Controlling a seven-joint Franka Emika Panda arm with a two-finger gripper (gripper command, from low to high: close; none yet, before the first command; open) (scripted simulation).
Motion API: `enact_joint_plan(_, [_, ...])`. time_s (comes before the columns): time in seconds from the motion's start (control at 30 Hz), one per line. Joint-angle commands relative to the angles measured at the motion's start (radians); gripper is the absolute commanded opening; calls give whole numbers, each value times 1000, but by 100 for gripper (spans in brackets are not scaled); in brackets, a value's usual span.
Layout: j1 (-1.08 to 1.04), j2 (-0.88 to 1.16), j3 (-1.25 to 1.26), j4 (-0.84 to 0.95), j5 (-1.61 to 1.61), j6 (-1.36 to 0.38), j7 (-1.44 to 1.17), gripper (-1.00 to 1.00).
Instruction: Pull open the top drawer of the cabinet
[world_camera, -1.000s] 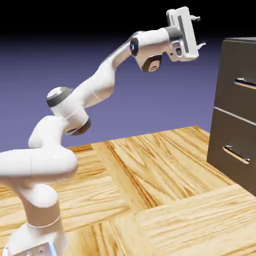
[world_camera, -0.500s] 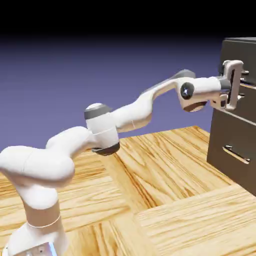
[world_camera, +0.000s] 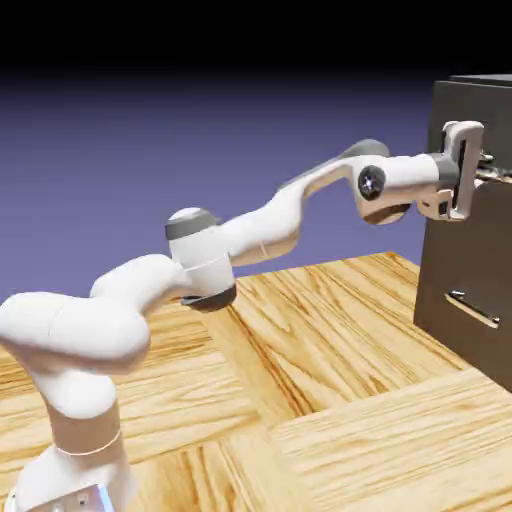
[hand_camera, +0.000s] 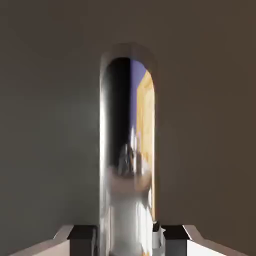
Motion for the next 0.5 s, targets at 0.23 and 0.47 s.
enact_joint_plan(0.23, [176, -37, 3, -290, 17, -110, -55, -100])
enact_joint_plan(0.47, [340, -68, 3, -544, 9, -199, -91, -100])
